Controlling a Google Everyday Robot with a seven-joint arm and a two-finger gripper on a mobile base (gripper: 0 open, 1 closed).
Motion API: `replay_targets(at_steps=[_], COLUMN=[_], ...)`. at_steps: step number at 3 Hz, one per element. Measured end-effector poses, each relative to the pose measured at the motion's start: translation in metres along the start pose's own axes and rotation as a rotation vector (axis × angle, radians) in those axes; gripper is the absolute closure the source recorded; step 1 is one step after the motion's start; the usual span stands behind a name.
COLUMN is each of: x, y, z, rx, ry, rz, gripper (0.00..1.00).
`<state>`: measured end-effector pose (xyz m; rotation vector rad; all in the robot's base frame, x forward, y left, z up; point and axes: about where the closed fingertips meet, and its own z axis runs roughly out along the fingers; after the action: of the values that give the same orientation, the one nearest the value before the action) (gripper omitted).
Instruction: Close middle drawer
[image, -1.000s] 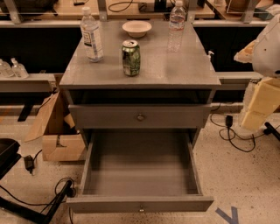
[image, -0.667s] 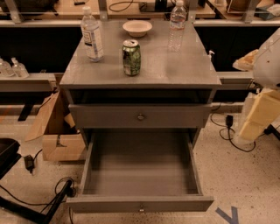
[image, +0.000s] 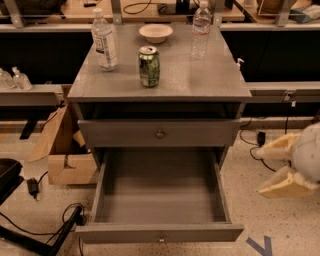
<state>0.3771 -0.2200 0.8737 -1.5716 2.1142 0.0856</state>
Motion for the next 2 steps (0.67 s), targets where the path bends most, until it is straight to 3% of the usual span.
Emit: replay_targets(at_steps=[2], x=[0.07], y=[0.058], z=[0.092], rx=[-0.015], ry=[-0.05], rz=[0.03], gripper=[0.94])
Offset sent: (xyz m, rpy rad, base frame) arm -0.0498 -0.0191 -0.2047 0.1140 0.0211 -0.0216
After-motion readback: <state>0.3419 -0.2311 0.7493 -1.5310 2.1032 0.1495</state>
